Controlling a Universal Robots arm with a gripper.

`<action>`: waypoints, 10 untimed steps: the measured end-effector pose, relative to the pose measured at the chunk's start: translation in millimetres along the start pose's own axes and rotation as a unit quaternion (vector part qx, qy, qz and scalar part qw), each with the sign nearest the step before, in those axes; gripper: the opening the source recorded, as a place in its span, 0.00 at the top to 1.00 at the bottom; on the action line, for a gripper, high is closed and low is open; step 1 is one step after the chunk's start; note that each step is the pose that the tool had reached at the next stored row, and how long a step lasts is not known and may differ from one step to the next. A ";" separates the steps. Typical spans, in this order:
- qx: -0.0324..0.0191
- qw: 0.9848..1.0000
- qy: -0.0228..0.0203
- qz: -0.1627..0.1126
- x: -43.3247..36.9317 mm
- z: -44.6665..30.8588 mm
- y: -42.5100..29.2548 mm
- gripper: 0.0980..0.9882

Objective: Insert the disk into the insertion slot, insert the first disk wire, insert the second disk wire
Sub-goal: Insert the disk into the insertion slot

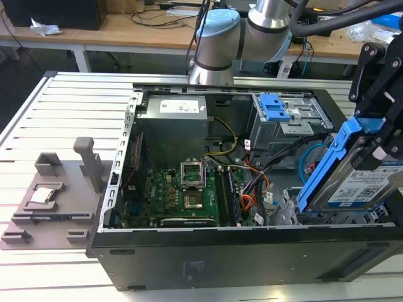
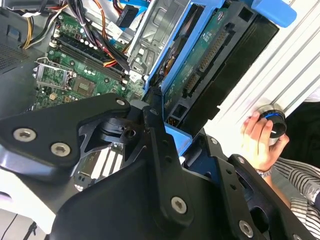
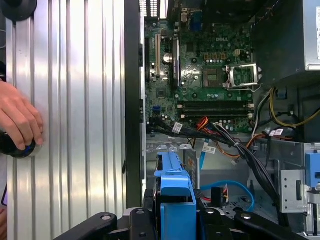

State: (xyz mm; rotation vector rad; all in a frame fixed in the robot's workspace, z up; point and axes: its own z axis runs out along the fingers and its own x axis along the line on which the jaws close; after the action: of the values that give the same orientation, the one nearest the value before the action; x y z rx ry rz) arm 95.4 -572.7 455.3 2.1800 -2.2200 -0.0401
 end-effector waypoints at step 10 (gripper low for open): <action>0.000 1.000 0.000 0.000 0.0 10.2 -0.3 0.70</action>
State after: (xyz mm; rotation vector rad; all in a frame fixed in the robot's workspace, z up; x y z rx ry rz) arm 95.3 -572.7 445.0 2.1800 -2.2200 -0.0397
